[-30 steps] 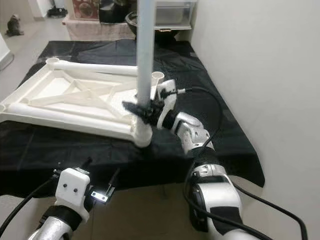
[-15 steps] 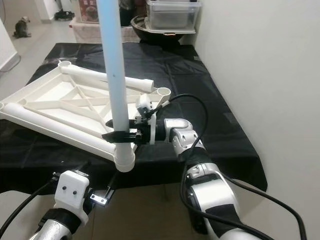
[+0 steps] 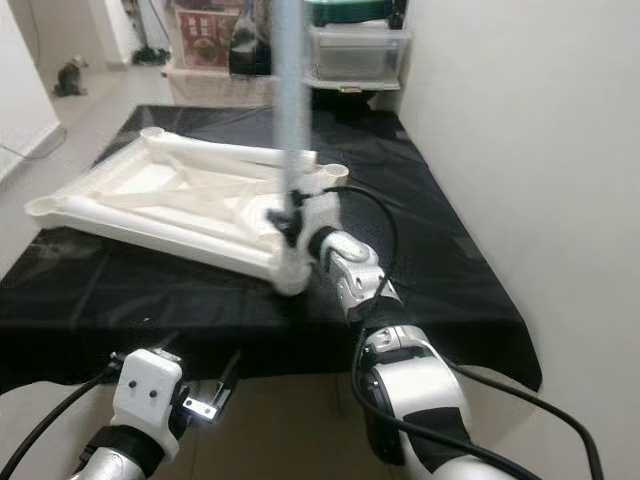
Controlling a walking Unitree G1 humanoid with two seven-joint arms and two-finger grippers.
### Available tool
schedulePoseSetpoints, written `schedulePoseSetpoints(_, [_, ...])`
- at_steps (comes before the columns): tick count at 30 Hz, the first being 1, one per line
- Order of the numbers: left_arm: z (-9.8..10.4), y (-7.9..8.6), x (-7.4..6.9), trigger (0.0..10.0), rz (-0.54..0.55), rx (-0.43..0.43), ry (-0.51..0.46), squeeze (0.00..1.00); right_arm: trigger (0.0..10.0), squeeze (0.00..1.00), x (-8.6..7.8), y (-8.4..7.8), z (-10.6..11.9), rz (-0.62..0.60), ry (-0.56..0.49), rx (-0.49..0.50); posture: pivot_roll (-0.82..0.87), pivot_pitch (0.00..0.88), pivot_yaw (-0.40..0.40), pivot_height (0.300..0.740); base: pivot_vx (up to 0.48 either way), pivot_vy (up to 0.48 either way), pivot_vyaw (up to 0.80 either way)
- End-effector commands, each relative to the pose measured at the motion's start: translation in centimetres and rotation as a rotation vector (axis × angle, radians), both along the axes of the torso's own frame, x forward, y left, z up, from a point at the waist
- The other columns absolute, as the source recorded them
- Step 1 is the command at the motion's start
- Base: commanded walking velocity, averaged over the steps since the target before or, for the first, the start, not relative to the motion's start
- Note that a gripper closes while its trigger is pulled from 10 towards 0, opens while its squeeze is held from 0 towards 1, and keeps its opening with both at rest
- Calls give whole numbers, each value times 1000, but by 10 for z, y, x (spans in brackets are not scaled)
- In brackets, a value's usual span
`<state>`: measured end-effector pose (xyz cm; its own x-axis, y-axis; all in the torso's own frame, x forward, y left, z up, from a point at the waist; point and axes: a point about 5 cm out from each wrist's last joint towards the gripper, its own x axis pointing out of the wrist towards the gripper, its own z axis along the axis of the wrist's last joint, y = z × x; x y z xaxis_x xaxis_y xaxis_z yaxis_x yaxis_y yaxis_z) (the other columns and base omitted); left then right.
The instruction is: Building children table
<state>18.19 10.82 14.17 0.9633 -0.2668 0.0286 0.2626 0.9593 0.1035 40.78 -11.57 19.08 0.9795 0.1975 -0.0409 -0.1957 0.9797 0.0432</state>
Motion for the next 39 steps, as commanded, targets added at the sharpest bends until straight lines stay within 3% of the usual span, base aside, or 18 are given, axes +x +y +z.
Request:
schedulePoseSetpoints(1, [-2, -2, 0, 10000, -9, -5, 7, 0, 0, 0, -6, -15, -24, -210, 93, 23, 74, 66, -37, 740, 0, 0, 0])
schedulePoseSetpoints(2, [-2, -2, 0, 10000, -9, -5, 7, 0, 0, 0, -10, -16, -30, -318, 107, 38, 73, 66, -39, 740, 0, 0, 0])
schedulePoseSetpoints(3, [-2, -2, 0, 10000, -9, -5, 7, 0, 0, 0, -10, -16, -30, -318, 107, 38, 73, 66, -39, 740, 0, 0, 0])
schedulePoseSetpoints(4, [-2, -2, 0, 10000, -8, -6, 6, 0, 0, 0, -15, -16, -34, -399, 117, 46, 74, 64, -40, 740, 0, 0, 0])
schedulePoseSetpoints(10, [-3, -3, 0, 10000, -9, -8, 7, 0, 0, 0, -19, -5, -34, -448, 106, 54, 64, 68, -38, 740, 0, 0, 0])
schedulePoseSetpoints(11, [-2, -4, 0, 10000, -10, -8, 7, 0, 10000, 0, -17, 1, -27, -430, 71, 56, 49, 73, -38, 740, 0, 0, 0])
schedulePoseSetpoints(13, [-2, -5, 0, 10000, -6, -18, 9, 0, 10000, 0, -14, 7, -21, -385, 38, 92, 44, 74, -38, 740, 0, 0, 0])
schedulePoseSetpoints(14, [-3, -6, -1, 10000, -9, -22, 10, 0, 10000, 1000, -12, 13, -12, -331, -15, 106, 34, 70, -35, 740, 0, 0, 0])
schedulePoseSetpoints(19, [-4, -8, -1, 10000, -18, -23, 13, 0, 10000, 1000, -9, 22, 2, -218, -99, 76, -6, 65, -29, 740, 0, 0, 0])
schedulePoseSetpoints(20, [-4, -9, 0, 10000, -20, -26, 12, 0, 10000, 0, -8, 25, 1, -150, -81, 60, -16, 63, -27, 740, 0, 0, 0])
schedulePoseSetpoints(22, [-4, -12, 0, 10000, -28, -30, 13, 0, 10000, 0, -10, 42, -5, 108, -5, 93, -23, 60, -21, 740, 0, 0, 0])
schedulePoseSetpoints(24, [-4, -12, 0, 10000, -30, -31, 13, 0, 10000, 0, -11, 47, -6, 171, 14, 110, -23, 60, -21, 740, 0, 0, 0])
schedulePoseSetpoints(26, [-4, -12, 0, 10000, -31, -32, 11, 0, 10000, 0, -20, 54, -8, 507, 47, 126, -25, 61, -15, 740, 0, 0, 0])
schedulePoseSetpoints(27, [-4, -12, 0, 10000, -31, -32, 11, 0, 10000, 0, -20, 54, -8, 507, 47, 126, -25, 61, -15, 740, 0, 0, 0])
schedulePoseSetpoints(29, [-4, -12, 1, 10000, -30, -31, 11, 0, 10000, 0, -34, 55, -4, 842, 47, 152, -27, 64, -13, 740, 0, 0, 0])
schedulePoseSetpoints(31, [-4, -12, 1, 10000, -30, -31, 11, 0, 10000, 0, -34, 55, -4, 842, 47, 152, -27, 64, -13, 740, 0, 0, 0])
schedulePoseSetpoints(34, [-4, -11, 1, 10000, -28, -31, 9, 0, 10000, 0, -53, 51, 13, 1245, -9, 190, -30, 67, -15, 740, 0, 0, 0])
schedulePoseSetpoints(39, [-4, -10, 1, 10000, -25, -31, 8, 0, 10000, 0, -52, 52, 20, 1349, -5, 182, -26, 71, -16, 740, 0, 0, 0])
